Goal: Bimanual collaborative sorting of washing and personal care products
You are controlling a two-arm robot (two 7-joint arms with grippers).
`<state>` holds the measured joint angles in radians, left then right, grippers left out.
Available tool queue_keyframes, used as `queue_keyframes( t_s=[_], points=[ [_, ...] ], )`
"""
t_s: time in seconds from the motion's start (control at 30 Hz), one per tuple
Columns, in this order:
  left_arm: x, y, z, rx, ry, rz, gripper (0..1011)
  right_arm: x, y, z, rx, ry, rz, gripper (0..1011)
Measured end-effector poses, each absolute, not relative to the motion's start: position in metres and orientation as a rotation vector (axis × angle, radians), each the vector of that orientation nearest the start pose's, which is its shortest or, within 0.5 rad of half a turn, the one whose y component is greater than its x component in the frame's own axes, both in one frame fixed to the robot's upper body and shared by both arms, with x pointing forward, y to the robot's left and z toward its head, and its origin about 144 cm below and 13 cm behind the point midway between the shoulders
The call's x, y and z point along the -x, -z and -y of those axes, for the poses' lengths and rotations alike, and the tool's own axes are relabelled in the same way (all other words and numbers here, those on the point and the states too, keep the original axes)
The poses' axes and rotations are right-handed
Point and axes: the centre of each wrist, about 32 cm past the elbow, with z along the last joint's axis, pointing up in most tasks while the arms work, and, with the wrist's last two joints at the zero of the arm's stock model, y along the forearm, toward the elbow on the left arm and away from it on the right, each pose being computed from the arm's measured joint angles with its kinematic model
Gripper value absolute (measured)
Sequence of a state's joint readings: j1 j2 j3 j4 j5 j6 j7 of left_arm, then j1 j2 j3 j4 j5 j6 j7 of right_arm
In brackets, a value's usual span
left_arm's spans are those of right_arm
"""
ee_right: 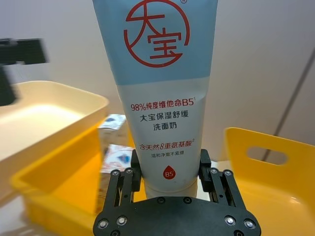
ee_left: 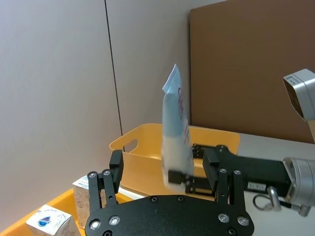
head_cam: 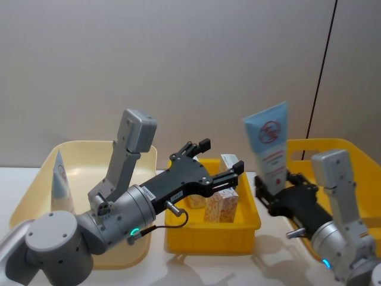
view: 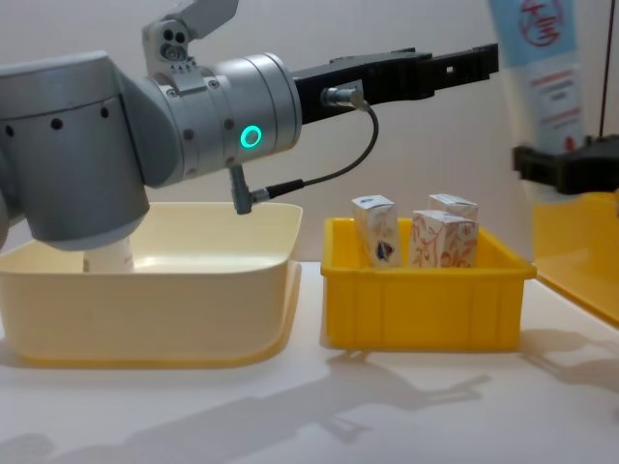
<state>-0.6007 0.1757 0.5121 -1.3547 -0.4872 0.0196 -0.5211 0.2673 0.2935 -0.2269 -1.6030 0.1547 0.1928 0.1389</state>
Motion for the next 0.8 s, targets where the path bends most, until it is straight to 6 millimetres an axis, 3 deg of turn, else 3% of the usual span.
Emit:
queue_keyframes(
  t_s=[0.8],
  points=[
    [-0.580,-1.278,-0.137,0.197,-0.576,0.121,1003,-0.526,-1.253,0.292,0.066,1.629,0.238,655]
  ],
)
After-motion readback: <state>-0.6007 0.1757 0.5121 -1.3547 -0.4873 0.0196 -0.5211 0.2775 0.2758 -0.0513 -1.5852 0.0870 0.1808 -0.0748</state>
